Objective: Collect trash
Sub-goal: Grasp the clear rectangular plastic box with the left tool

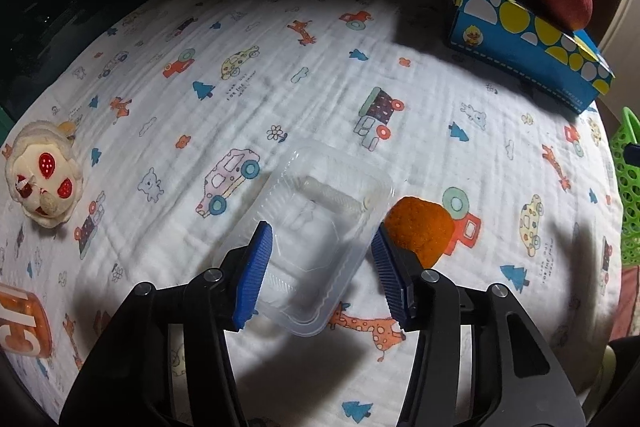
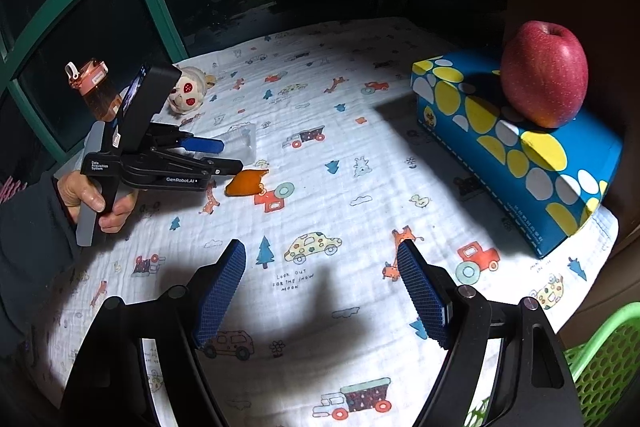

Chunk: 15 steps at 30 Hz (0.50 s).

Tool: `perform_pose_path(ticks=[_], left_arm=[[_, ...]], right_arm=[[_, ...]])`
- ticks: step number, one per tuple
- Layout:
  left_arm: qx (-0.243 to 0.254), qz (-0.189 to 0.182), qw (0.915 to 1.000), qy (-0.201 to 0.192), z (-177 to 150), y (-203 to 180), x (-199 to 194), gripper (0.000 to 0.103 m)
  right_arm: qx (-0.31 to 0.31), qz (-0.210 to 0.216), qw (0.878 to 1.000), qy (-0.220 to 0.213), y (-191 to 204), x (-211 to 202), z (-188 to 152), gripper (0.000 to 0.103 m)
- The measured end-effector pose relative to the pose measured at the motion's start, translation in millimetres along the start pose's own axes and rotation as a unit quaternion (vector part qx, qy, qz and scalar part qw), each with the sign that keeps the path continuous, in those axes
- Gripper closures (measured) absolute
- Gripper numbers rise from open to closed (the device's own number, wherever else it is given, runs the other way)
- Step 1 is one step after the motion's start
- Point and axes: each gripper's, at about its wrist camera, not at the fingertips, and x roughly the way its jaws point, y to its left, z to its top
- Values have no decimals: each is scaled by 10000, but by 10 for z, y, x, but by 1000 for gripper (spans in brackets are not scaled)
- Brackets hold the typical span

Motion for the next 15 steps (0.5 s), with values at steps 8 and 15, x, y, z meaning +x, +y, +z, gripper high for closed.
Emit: perform_pose_path(ticks=[8,15], left_arm=[[247,-126,9994,-209,40,-90,-139,47],[150,-41,9991,-395,124,26,-234,20]], right_arm=[[18,20,10000,2,-11,37,2,28],[40,9,10000,13,-18,39,6,28]])
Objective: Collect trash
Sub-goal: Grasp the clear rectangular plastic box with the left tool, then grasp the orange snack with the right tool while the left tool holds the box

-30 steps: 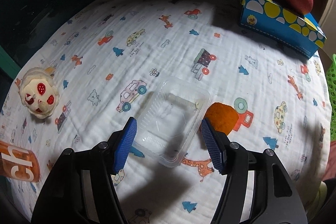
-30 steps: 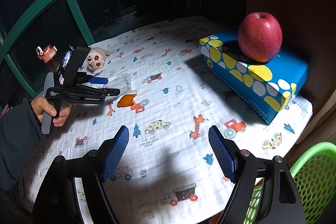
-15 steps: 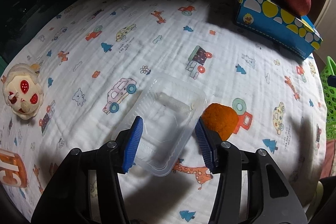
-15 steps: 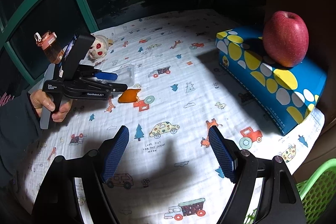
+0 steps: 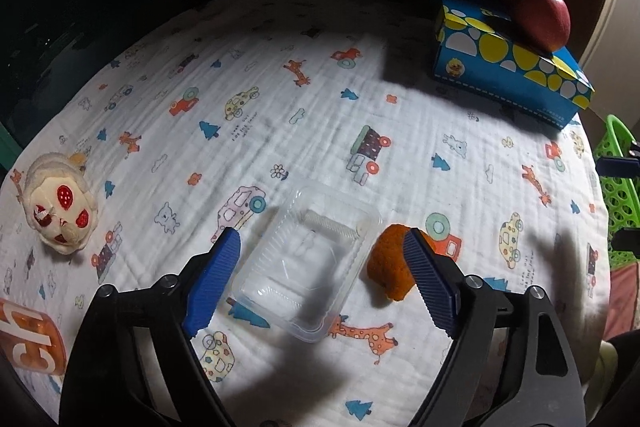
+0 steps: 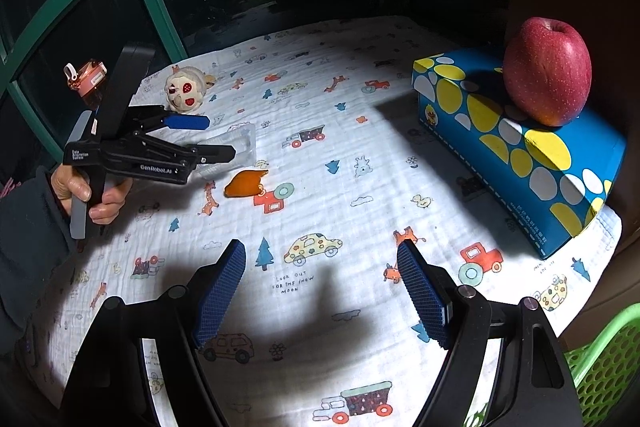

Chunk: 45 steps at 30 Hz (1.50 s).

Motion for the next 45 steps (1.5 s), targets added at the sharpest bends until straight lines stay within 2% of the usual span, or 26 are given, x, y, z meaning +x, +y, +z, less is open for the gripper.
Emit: perform_pose_path(ticks=[9,15,20,26,32,39,45], left_arm=[[117,-112,9994,298,-27,59,245,20],[-113,-282,9990,341,-19,135,317,20],[-64,-321,9990,306,-31,111,290,32],[-222,-82,9994,249,-102,106,190,41],[-690,238,9971,216,-236,229,3,44],[-1082,551,9920,350,-534,361,-238,44],[-1333,655,9880,431,-749,428,-355,44]], right_arm=[[-54,-10,9999,91,-12,89,24,28],[-84,4,9999,142,14,148,26,28],[-112,10,9998,155,50,174,36,28],[-286,33,9993,220,153,220,65,28],[-497,155,9981,325,335,407,123,28],[-803,294,9951,504,533,763,275,40],[-884,383,9930,678,669,1117,407,46]])
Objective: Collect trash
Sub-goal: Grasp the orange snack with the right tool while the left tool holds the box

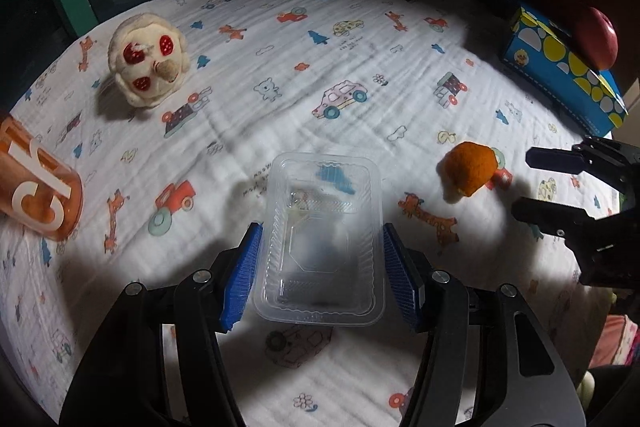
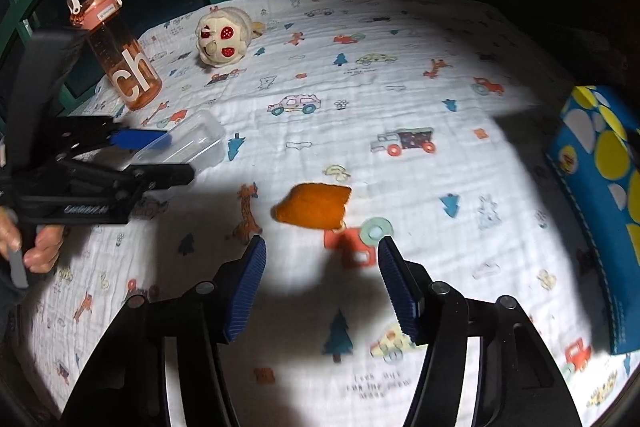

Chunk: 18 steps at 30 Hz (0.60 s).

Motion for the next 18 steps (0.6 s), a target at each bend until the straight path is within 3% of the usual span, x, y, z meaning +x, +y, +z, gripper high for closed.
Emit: perform_pose_path(ticks=[12,18], left_arm=[[-265,-54,9996,124,-143,83,60,43],[-269,-28,9994,199,-173,90,110,38]], right_arm=[[-37,21,9999,157,18,367,169,50],[-150,-22,9998,149,70,382,180,62]])
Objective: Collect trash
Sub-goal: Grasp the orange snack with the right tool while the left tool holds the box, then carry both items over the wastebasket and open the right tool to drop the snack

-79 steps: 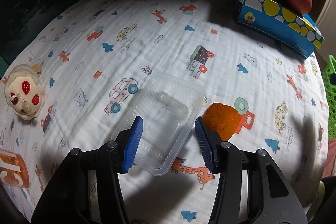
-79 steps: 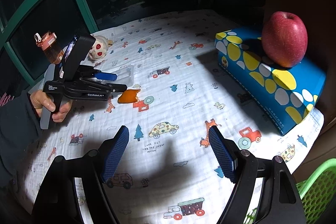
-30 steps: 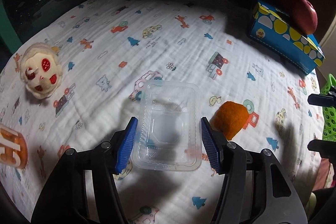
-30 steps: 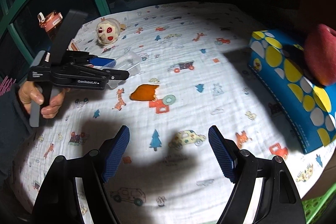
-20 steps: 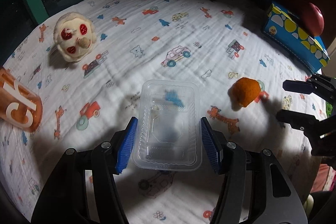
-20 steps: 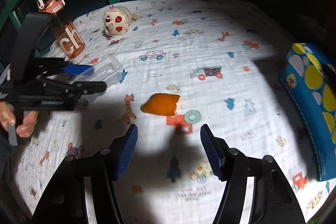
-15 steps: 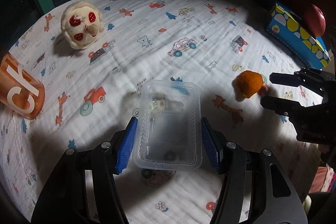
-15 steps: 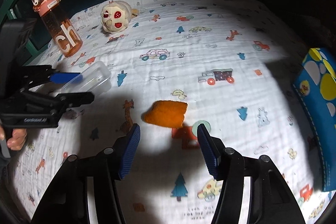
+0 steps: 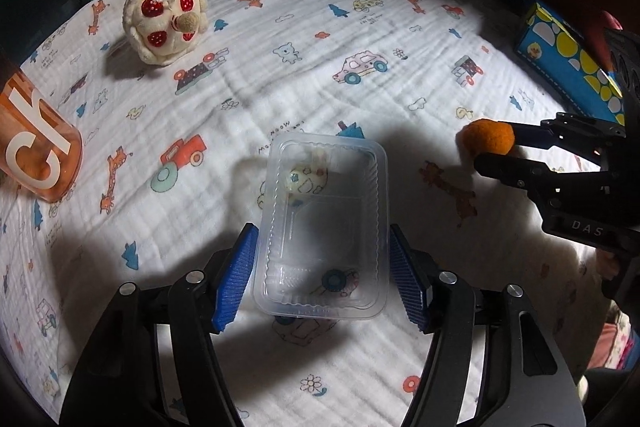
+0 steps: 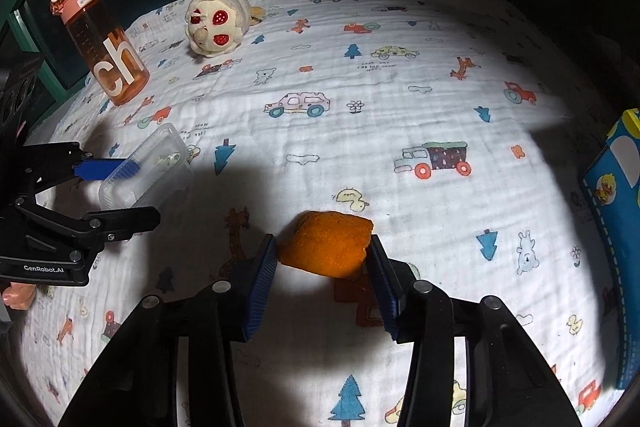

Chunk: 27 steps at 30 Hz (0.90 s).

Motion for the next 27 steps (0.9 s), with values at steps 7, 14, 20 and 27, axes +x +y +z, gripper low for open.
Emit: perform_pose_path(ticks=[7,14,20,27], left_arm=[[-28,56,10000,-28,-28,-3,49,43],[-143,-15,9996,-224,-99,-83,-101,44],[-141,-114,9993,-334,-199,-362,-340,44],[33,-293,9981,-534,-336,-883,-675,44]], right_arm=[[37,69,9999,-75,26,-125,-79,63],[236,165,9994,-188,-4,-503,-292,63],[590,174,9974,-382,-99,-1012,-613,63],[955,4,9938,-577,-259,-1612,-1134,63]])
